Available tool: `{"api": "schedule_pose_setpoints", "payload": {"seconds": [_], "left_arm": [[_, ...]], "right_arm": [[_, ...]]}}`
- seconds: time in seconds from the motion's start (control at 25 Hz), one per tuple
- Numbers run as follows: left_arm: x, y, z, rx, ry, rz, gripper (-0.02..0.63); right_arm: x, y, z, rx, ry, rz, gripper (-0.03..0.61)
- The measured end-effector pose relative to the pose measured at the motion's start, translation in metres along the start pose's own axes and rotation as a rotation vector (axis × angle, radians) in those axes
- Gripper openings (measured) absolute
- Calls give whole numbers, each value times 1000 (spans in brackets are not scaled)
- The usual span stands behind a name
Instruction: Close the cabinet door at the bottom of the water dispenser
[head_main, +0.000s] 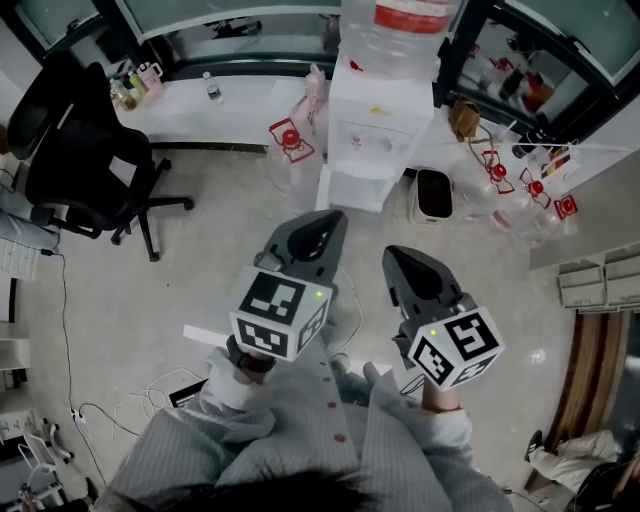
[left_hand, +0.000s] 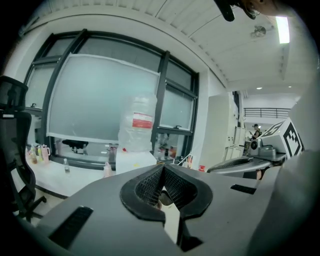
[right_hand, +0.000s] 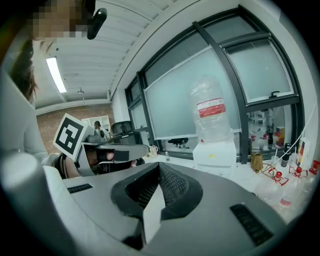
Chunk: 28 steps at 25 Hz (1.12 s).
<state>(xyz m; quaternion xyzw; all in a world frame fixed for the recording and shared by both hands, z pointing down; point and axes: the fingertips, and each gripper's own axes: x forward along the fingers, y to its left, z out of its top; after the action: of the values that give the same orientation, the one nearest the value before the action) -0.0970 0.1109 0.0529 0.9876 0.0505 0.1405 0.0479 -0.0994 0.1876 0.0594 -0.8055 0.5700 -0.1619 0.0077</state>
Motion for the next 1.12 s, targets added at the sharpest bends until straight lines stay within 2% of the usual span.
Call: {"api": "schedule_pose_setpoints", "payload": {"seconds": [0.28, 0.56, 0.88, 1.12], "left_arm": [[43, 49, 15, 8, 8, 0, 11], [60, 92, 10, -6, 36, 4, 11], [80, 108, 0, -26, 75, 0, 11], [108, 115, 2, -42, 82, 31, 11]], "right_arm": [[56, -37, 22, 6, -3, -13, 14], [92, -57, 31, 28, -2, -49, 14], [109, -76, 26, 64, 13, -68, 14], [127, -104, 24, 75, 36, -33, 14]]}}
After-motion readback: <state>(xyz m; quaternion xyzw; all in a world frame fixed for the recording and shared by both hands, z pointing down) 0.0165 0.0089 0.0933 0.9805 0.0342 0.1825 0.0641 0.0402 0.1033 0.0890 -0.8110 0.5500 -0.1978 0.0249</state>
